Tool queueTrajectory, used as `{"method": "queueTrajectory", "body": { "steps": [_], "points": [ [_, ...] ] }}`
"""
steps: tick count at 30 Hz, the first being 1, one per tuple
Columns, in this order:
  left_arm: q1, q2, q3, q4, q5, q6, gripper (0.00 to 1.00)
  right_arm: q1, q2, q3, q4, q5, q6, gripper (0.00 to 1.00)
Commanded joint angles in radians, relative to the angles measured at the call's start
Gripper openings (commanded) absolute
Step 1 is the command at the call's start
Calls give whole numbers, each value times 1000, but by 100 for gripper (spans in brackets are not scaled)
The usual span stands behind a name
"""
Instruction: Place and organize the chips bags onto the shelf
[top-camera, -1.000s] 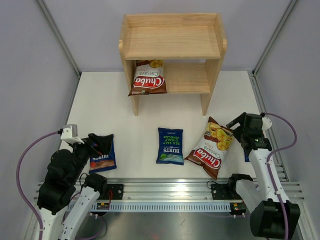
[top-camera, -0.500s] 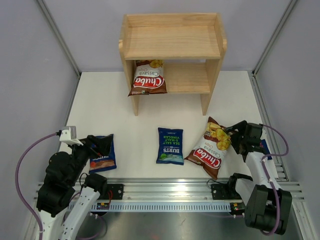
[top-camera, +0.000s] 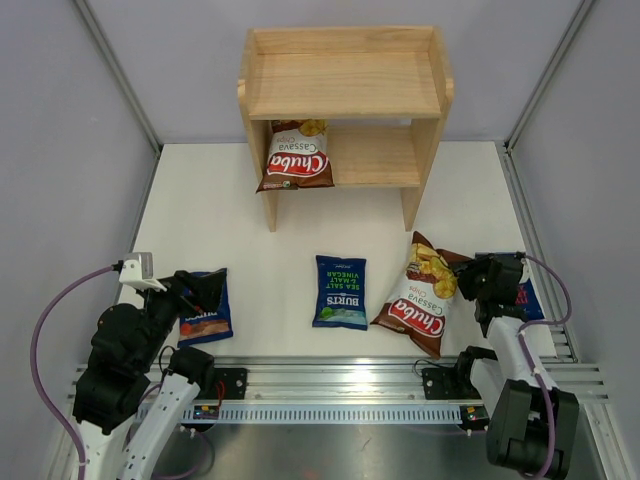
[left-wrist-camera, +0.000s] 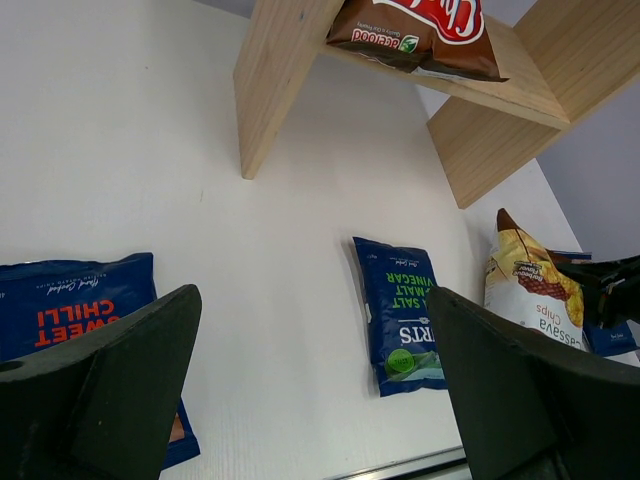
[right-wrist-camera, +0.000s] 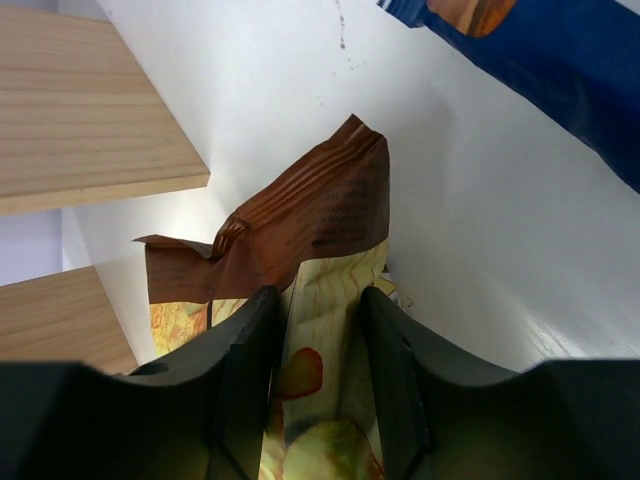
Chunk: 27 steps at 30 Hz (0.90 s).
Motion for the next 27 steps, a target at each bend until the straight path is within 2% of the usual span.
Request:
{"method": "queueTrajectory", "body": {
  "steps": [1, 3, 6, 7, 15, 16, 18, 24, 26, 27],
  "points": [
    [-2, 5, 1, 52, 27, 15, 99, -6, -67, 6, 29, -4, -5, 44],
    [-2, 9, 1, 52, 27, 15, 99, -6, -87, 21, -4, -7, -25, 35],
    [-2, 23, 1, 52, 27, 15, 99, -6, -130, 37, -81, -14, -33, 30],
    [-2, 26, 3, 52, 27, 15, 99, -6, -150, 49, -95, -20, -34, 20],
    [-2, 66, 3, 53, 49, 21, 99, -6, -229, 141, -224, -73, -39, 14],
    [-2, 84, 3, 60, 58, 23, 99, -6, -236, 161, -234, -78, -39, 6],
    [-2, 108, 4, 61, 64, 28, 99, -6, -261, 176, -261, -93, -33, 4],
    [-2, 213, -14, 116, 240, 23, 99, -6, -313, 244, -313, -161, 13, 4],
    [-2, 235, -54, 202, 347, -4, 99, -6, -331, 259, -317, -178, 33, 4],
    [-2, 238, -112, 289, 381, -44, 99, -6, -336, 273, -319, -190, 47, 0]
  ]
}}
